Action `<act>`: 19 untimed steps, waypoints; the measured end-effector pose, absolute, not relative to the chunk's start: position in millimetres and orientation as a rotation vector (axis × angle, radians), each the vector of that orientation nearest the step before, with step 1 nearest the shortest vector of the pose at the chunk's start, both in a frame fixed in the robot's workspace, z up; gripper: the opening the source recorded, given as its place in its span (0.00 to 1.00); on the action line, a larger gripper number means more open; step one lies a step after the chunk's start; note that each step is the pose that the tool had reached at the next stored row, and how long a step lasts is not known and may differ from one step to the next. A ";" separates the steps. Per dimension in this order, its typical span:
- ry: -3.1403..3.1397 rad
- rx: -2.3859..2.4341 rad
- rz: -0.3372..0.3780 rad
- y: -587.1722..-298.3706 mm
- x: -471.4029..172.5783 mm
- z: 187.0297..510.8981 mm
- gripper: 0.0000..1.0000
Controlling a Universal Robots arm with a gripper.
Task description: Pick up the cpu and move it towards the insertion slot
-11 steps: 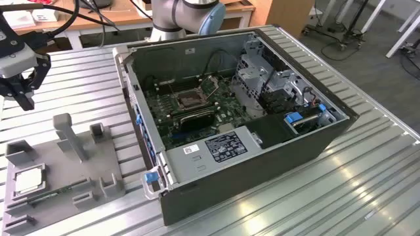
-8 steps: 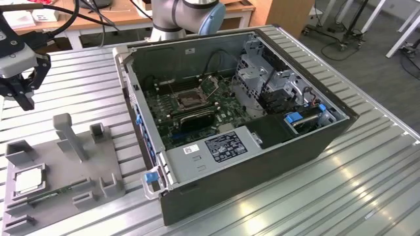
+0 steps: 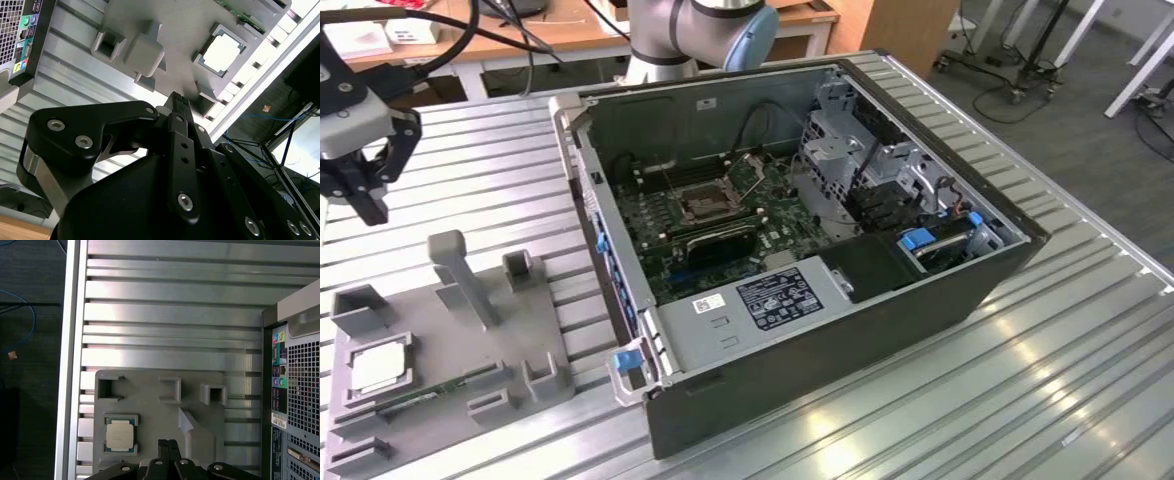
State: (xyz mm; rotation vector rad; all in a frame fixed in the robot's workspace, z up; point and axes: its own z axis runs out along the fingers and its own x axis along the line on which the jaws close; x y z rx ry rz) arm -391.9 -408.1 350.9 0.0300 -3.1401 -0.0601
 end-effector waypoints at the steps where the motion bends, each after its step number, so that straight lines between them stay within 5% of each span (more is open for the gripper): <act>1: -3.140 0.030 -0.060 -408.1 -392.1 350.9 0.11; 19: -3.140 0.030 -0.060 -408.1 -401.2 350.8 0.11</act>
